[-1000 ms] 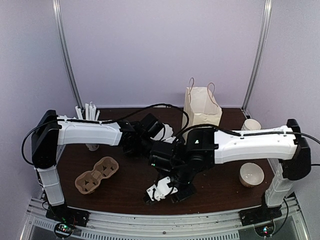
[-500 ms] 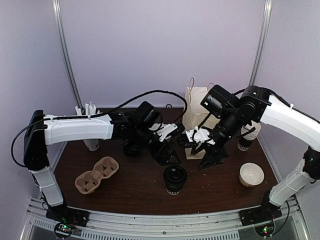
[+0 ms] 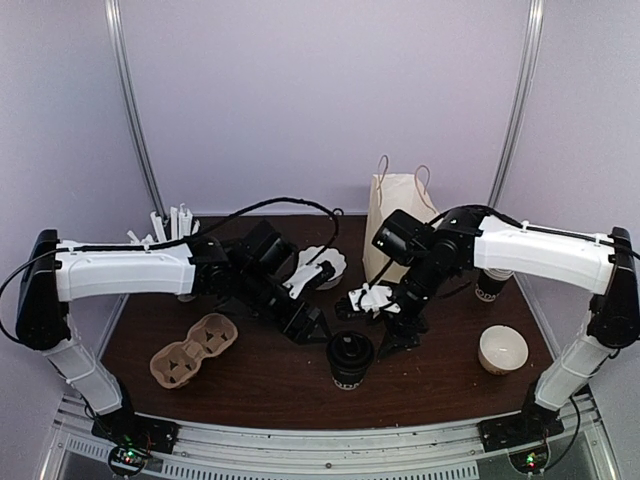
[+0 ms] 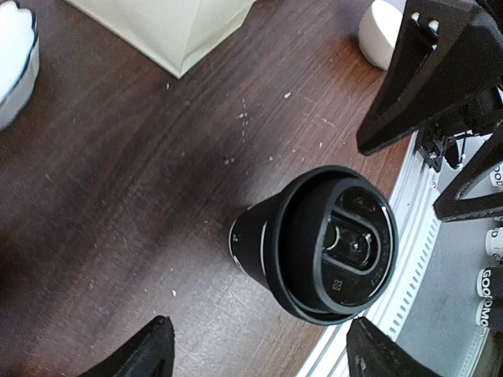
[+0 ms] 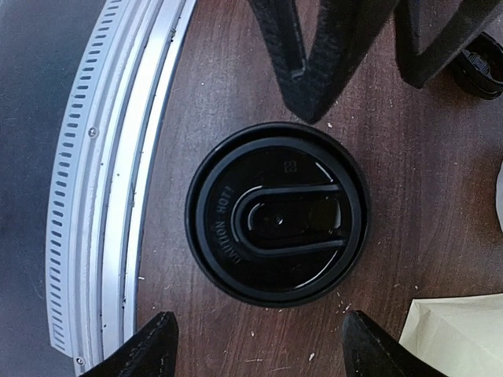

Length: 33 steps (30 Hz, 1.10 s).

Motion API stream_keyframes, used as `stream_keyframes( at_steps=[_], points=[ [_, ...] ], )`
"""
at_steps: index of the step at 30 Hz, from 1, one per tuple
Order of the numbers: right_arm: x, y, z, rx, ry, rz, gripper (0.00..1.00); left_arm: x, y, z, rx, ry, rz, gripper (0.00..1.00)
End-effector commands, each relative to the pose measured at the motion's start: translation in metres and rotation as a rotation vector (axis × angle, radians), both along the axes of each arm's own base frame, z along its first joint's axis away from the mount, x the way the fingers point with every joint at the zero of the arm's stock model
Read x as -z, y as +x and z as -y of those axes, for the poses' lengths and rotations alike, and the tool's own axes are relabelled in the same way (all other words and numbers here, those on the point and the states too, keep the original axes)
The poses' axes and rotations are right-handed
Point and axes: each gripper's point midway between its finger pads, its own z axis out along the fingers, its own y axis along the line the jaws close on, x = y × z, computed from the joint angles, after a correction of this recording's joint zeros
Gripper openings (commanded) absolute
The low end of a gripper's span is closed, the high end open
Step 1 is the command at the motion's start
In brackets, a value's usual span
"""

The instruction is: Pack the takeout coffee

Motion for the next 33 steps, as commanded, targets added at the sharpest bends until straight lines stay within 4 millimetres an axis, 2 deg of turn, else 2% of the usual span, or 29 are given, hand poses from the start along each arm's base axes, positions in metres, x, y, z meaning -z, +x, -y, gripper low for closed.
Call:
stream_keyframes(
  at_steps=[1, 9, 15, 21, 26, 29, 33],
  points=[
    [0.008, 0.011, -0.015, -0.013, 0.025, 0.049, 0.76, 0.003, -0.006, 0.008, -0.036, -0.041, -0.078, 0.76],
    [0.032, 0.003, -0.024, -0.030, -0.012, 0.069, 0.76, 0.017, -0.015, 0.017, -0.008, -0.055, -0.168, 0.70],
    [0.038, -0.001, -0.024, -0.014, -0.029, 0.056, 0.74, 0.029, -0.007, 0.012, -0.027, -0.024, -0.165, 0.68],
    [0.022, 0.001, -0.018, 0.043, -0.009, 0.022, 0.75, 0.016, 0.014, 0.024, -0.004, -0.087, -0.086, 0.68],
    [0.004, -0.007, -0.009, 0.077, 0.035, -0.042, 0.77, 0.009, 0.015, 0.041, 0.095, -0.135, -0.061, 0.68],
    [-0.002, -0.009, -0.005, 0.099, 0.049, -0.066, 0.78, 0.008, 0.017, 0.043, 0.126, -0.128, -0.036, 0.69],
    [-0.011, 0.001, 0.002, 0.181, 0.082, -0.115, 0.78, -0.007, 0.023, 0.039, 0.121, -0.120, 0.036, 0.75]
  ],
)
